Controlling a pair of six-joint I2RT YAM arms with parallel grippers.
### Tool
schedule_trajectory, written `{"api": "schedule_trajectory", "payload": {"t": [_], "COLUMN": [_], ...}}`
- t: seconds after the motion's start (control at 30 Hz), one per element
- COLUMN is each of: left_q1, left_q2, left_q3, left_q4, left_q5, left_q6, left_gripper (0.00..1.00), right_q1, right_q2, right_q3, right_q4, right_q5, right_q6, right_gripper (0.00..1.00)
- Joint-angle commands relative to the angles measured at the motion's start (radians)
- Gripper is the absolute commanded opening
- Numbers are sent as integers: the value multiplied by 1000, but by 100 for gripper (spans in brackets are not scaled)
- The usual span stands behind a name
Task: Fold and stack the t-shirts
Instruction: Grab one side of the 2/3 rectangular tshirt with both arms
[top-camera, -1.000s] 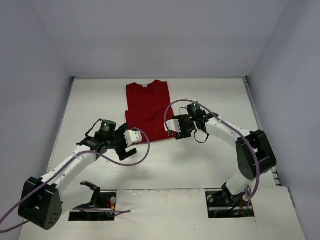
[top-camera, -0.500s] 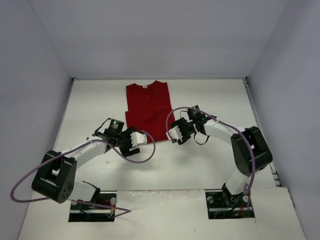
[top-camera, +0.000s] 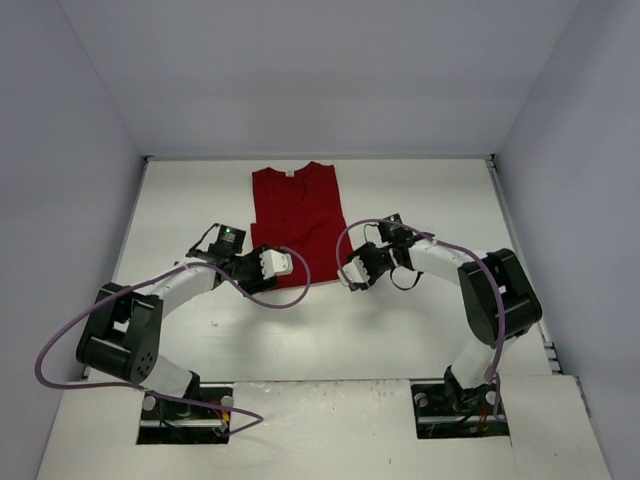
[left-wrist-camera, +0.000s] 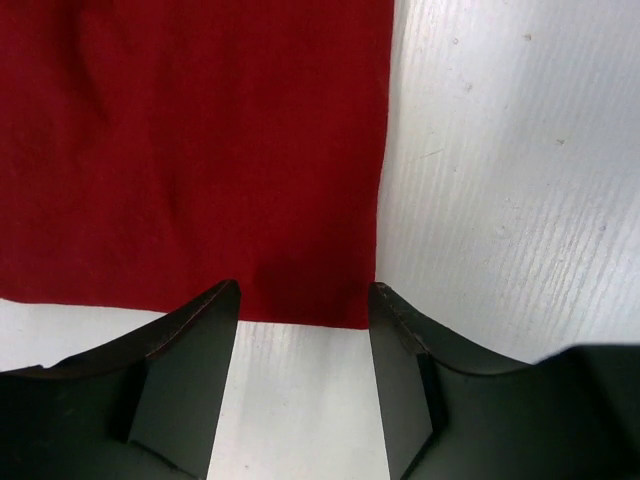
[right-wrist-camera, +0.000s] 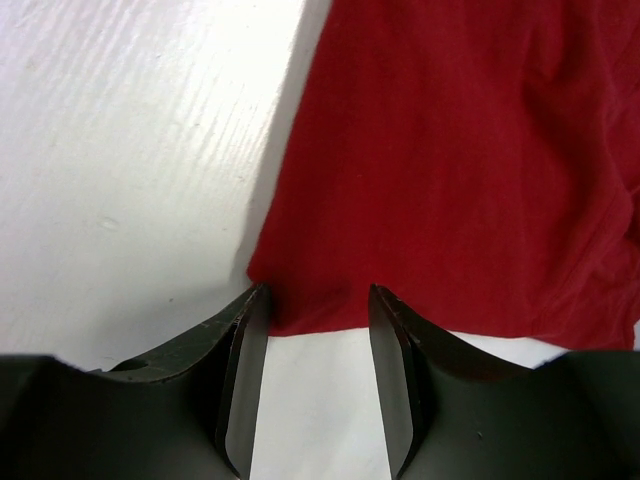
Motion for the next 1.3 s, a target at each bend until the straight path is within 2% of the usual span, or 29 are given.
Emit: {"api": "schedule_trajectory", "payload": {"t": [0.0,0.23,0.37,0.53,0.6,0.63,0.8,1.03,1.27], "left_q1": [11,11,8,8,8,8,8,-22,-79], "left_q2": [4,33,58,87,84,80,39,-205,-475], "left_q3": [49,76,91,117,116,114,100,-8,-74], "left_q4": [-35,-87,-114,-143,-151,-152,-174,-250,-410], "left_q5": [34,42,44,39,42,43,62,125,159], "left_q6": [27,49,60,66,76,81,89,43,-53], "left_gripper": [49,48,47,33,24,19,1,0,0], "right_q1": [-7,-8,-13,-17,-15,-14,-9,24,101], "right_q2": [-48,-40,-6,35,41,40,-3,-235,-493], "right_q3": [-18,-12,1,17,16,15,7,-78,-183], "right_q4": [-21,-53,-59,-63,-65,-66,-80,-162,-198], "right_q5": [-40,-33,-26,-14,-11,-11,-18,-51,-66], "right_q6": [-37,-40,-58,-72,-80,-80,-60,20,203], "right_gripper": [42,43,34,10,2,0,0,0,0]}}
